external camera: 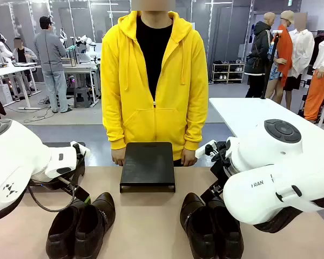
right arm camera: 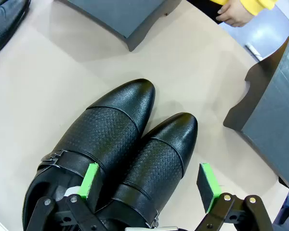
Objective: Place the shoes on the stand as instructed by the person.
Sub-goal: Pick up one pair of Shoes and place it on the Shoes Stand indicated by the person.
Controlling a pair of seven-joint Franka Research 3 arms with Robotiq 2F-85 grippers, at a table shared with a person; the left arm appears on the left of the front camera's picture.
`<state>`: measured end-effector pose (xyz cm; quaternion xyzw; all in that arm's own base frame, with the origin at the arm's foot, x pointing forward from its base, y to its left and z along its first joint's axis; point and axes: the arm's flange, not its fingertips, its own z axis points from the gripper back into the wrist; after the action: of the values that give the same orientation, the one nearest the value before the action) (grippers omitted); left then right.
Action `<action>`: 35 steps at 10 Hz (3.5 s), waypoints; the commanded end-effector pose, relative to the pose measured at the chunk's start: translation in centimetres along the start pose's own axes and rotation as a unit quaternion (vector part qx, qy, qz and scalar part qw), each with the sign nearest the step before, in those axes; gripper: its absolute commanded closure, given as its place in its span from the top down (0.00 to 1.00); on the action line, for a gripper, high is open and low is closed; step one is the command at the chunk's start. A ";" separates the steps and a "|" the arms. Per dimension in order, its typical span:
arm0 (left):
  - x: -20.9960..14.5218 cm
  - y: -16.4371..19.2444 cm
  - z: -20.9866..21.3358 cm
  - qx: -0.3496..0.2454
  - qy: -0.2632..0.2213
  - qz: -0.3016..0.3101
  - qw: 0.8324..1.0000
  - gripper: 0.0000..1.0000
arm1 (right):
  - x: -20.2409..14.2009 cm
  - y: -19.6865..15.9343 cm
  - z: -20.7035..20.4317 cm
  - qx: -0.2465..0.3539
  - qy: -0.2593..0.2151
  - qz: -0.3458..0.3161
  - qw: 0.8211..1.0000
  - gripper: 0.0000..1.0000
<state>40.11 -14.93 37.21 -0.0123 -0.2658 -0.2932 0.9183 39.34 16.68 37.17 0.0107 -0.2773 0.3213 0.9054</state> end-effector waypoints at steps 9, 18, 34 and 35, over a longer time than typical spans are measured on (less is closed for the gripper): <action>0.0 0.0 0.0 0.000 0.000 0.000 1.000 1.00 | 0.0 0.0 0.0 0.000 0.000 0.000 1.000 1.00; 0.2 13.7 22.8 -0.158 -0.066 0.118 0.978 1.00 | 0.5 -15.7 22.3 0.148 -0.069 -0.130 0.978 1.00; -11.1 19.3 31.4 -0.154 -0.083 0.237 0.956 1.00 | -11.0 -23.6 28.0 0.224 -0.106 -0.257 0.934 1.00; -11.1 19.3 31.4 -0.154 -0.083 0.237 0.956 1.00 | -11.0 -23.6 28.0 0.224 -0.106 -0.257 0.934 1.00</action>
<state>27.91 12.55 61.20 -0.2359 -0.2811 -0.0988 0.9250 32.27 -13.94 58.98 0.3134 -0.2759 0.1211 0.9005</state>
